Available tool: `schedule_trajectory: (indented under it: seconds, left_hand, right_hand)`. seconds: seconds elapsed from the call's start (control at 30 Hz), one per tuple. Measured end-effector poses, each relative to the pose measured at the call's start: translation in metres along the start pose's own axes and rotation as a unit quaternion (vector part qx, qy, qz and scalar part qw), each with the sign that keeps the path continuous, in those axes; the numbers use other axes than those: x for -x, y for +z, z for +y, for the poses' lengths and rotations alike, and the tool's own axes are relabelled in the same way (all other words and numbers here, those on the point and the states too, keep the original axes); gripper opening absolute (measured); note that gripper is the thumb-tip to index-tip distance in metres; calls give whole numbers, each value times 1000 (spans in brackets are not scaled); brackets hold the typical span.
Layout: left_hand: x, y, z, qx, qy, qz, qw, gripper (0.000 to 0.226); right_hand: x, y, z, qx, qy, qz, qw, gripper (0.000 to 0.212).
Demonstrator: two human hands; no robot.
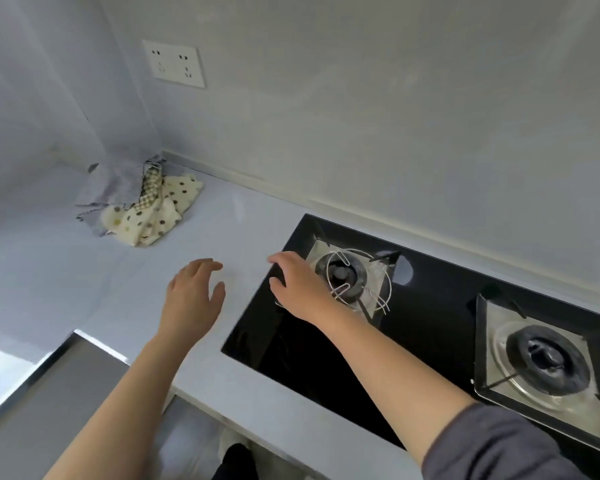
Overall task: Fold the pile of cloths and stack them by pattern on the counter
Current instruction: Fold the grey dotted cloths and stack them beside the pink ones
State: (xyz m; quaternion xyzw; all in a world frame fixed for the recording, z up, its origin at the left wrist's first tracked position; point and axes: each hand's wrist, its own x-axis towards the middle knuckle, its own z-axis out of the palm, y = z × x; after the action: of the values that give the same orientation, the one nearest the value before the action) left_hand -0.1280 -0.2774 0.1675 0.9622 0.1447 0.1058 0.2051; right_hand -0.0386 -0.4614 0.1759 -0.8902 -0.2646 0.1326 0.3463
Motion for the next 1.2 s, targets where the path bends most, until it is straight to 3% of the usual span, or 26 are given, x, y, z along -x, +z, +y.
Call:
schedule_trajectory:
  seconds: [0.37, 0.5, 0.63, 0.73, 0.83, 0.97, 1.13, 1.2]
  left_hand:
    - [-206, -43, -229, -51, -13, 7, 999, 22]
    - [-274, -45, -293, -77, -22, -22, 997, 23]
    - [-319, -20, -337, -124, 22, -38, 991, 35]
    - [-334, 0, -352, -139, 65, 18, 988, 23]
    - [-340, 13, -361, -101, 84, 119, 984, 5]
    - [-342, 15, -362, -3, 87, 202, 976, 22]
    - [-334, -1, -328, 212, 123, 235, 941, 18]
    - [-330, -4, -313, 243, 128, 235, 932, 18]
  right_hand:
    - [-225, 120, -105, 40, 31, -17, 999, 42]
    - [-305, 179, -144, -41, 62, -5, 997, 37]
    - [-367, 222, -161, -148, 104, 28, 983, 34]
    - [-395, 241, -156, -188, 131, 47, 972, 34]
    - [-413, 251, -143, -188, 137, 70, 970, 35]
    - [-426, 258, -131, -169, 102, 130, 972, 42]
    - [-428, 265, -119, -178, 13, 167, 970, 71]
    - [-425, 262, -118, -184, -18, 178, 967, 75]
